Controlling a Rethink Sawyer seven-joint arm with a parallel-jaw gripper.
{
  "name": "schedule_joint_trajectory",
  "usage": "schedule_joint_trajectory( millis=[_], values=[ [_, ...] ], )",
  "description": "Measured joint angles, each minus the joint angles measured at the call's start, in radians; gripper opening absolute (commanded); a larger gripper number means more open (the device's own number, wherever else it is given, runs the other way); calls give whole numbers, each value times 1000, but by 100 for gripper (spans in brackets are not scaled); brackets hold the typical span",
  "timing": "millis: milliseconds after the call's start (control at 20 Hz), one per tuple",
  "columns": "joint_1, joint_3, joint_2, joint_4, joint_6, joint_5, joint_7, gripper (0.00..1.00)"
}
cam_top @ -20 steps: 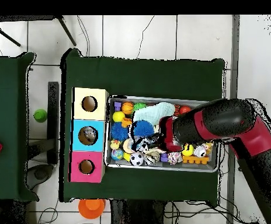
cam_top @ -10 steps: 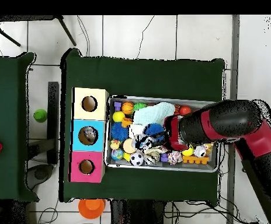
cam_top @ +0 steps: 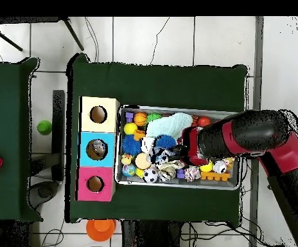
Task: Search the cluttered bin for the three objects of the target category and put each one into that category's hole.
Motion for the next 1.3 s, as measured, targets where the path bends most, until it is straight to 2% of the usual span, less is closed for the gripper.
schedule_joint_trajectory(
  millis=[200,350,500,850,1300],
  values=[
    [-14,28,2,5,-58,29,0,0],
    [-33,58,8,15,-151,59,0,0],
    [-46,72,15,17,-224,60,0,0],
    [-48,72,16,17,-237,29,0,0],
    [-43,72,15,17,-197,-1,0,0]
  ],
)
